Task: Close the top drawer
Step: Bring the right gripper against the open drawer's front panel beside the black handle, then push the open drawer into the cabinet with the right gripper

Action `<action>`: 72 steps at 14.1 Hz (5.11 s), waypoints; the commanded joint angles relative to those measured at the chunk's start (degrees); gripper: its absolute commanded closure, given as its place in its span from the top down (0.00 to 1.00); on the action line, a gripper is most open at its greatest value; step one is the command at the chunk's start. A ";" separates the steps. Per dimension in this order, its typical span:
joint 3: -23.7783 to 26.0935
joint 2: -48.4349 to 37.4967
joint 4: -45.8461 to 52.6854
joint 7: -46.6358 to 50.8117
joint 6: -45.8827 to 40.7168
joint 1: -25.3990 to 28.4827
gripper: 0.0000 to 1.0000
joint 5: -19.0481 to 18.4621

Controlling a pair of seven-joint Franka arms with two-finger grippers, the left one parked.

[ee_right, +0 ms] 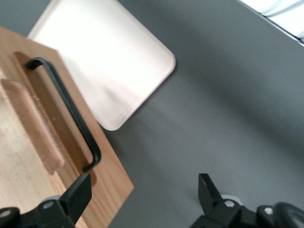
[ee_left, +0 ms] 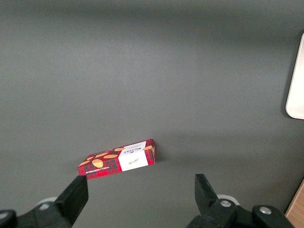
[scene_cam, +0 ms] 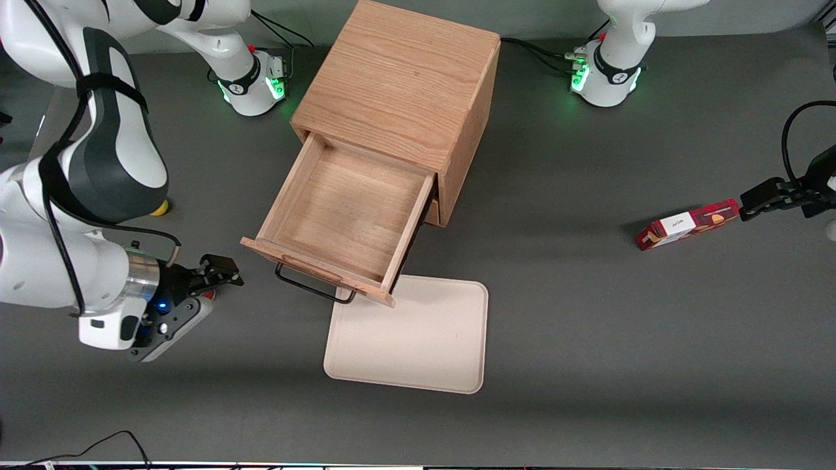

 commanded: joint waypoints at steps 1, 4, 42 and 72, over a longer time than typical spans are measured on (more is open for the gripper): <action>1.09 2.81 3.44 -5.91 -1.83 -0.68 1.00 4.04; 1.96 4.65 4.23 -6.72 -1.83 0.02 1.00 4.84; 1.70 11.95 3.26 -6.63 3.18 6.43 1.00 -0.69; 2.58 -9.57 -28.45 -4.44 14.07 11.88 1.00 -4.03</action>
